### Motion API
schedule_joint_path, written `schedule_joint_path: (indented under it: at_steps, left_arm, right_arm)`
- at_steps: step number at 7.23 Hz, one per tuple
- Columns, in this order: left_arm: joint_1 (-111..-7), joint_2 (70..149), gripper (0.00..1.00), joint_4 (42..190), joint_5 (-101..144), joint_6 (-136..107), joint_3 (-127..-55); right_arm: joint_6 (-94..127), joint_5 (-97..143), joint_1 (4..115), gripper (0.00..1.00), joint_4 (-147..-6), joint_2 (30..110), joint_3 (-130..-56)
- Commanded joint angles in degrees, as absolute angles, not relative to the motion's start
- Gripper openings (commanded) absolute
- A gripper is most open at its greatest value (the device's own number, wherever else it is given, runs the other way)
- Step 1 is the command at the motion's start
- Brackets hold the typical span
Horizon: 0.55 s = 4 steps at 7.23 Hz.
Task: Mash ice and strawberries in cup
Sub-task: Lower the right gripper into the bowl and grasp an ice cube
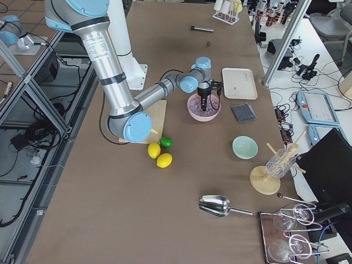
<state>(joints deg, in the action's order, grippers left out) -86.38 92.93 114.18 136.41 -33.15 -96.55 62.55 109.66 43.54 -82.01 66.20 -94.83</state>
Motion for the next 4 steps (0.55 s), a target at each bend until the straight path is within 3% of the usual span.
schedule_joint_path:
  at_steps: [1, 2, 4]
  left_arm:
    - [-86.4, 92.8, 0.97, 114.3, 136.4, -33.1, -96.5]
    - [-86.4, 92.8, 0.97, 114.3, 136.4, -33.1, -96.4]
    - [-86.4, 92.7, 0.97, 114.3, 136.4, -33.2, -96.5]
  right_arm:
    - [62.6, 109.1, 43.3, 0.08, -82.0, 66.4, -95.3]
    - [62.6, 109.1, 43.3, 0.0, -82.0, 66.2, -95.9]
    - [62.5, 109.9, 43.9, 0.0, -87.8, 65.6, -101.0]
